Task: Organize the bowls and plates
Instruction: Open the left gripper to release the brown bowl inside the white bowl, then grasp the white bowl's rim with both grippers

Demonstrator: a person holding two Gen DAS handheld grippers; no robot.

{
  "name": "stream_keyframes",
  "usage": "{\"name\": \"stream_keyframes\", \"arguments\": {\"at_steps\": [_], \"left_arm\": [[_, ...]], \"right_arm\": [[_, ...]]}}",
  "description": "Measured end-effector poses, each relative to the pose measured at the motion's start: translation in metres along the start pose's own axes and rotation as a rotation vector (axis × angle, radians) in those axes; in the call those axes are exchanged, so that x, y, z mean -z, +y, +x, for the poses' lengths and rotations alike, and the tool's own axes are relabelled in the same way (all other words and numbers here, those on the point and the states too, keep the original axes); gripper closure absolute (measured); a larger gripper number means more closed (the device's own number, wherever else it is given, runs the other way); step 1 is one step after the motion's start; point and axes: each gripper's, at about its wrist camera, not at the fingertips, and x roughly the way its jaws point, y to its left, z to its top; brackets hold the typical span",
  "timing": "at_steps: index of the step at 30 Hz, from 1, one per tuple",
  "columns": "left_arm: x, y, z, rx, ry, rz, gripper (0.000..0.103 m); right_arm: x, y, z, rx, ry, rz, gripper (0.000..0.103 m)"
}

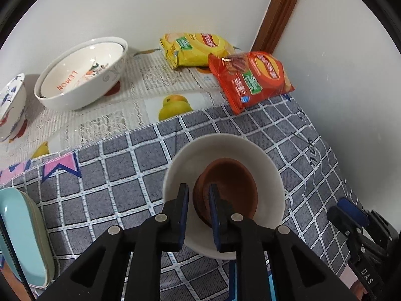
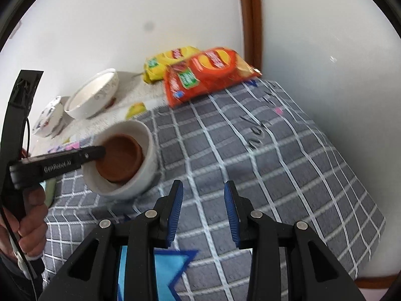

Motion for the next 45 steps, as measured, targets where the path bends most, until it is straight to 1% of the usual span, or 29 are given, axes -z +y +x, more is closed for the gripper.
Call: {"name": "stream_keyframes", "arguments": {"at_steps": [2,5,8,12,15,19,21,23,28,30,37,40,45], "left_arm": [[-0.001,0.004,-0.006,0.000,-0.014,-0.012,0.082],[-0.004,0.011,-0.012,-0.002,-0.026,-0.032,0.081],[-0.005,0.021,-0.012,-0.009,-0.013,-0.057,0.081],[-0.002,0.031,-0.005,0.001,0.011,-0.084,0.081],[0.000,0.033,0.001,0.014,0.027,-0.086,0.081],[0.000,0.030,0.010,0.015,0.045,-0.079,0.081],[0.000,0.030,0.016,0.010,0.058,-0.078,0.081],[0.000,0.029,0.021,0.000,0.070,-0.074,0.081],[0.002,0.027,0.030,-0.022,0.089,-0.064,0.081],[0.001,0.027,0.034,-0.028,0.097,-0.065,0.081],[0.001,0.028,0.042,-0.033,0.114,-0.059,0.080],[0.002,0.027,0.044,-0.037,0.115,-0.059,0.080],[0.001,0.027,0.046,-0.045,0.120,-0.056,0.080]], "right_arm": [[-0.007,0.009,0.002,-0.022,-0.004,-0.025,0.069],[-0.017,0.021,0.008,-0.062,0.003,-0.049,0.069],[-0.025,0.029,0.018,-0.106,0.021,-0.048,0.069],[-0.031,0.036,0.034,-0.114,0.050,-0.041,0.069],[-0.033,0.037,0.045,-0.138,0.077,-0.033,0.069],[-0.036,0.039,0.061,-0.120,0.119,-0.021,0.070],[-0.037,0.041,0.067,-0.119,0.131,-0.019,0.075],[-0.038,0.043,0.074,-0.109,0.144,-0.016,0.077],[-0.040,0.047,0.088,-0.086,0.195,0.001,0.077],[-0.040,0.049,0.092,-0.064,0.206,-0.002,0.077],[-0.038,0.052,0.098,-0.028,0.205,-0.006,0.077],[-0.038,0.050,0.100,-0.029,0.204,-0.002,0.077],[-0.038,0.049,0.102,-0.019,0.200,-0.010,0.073]]}}
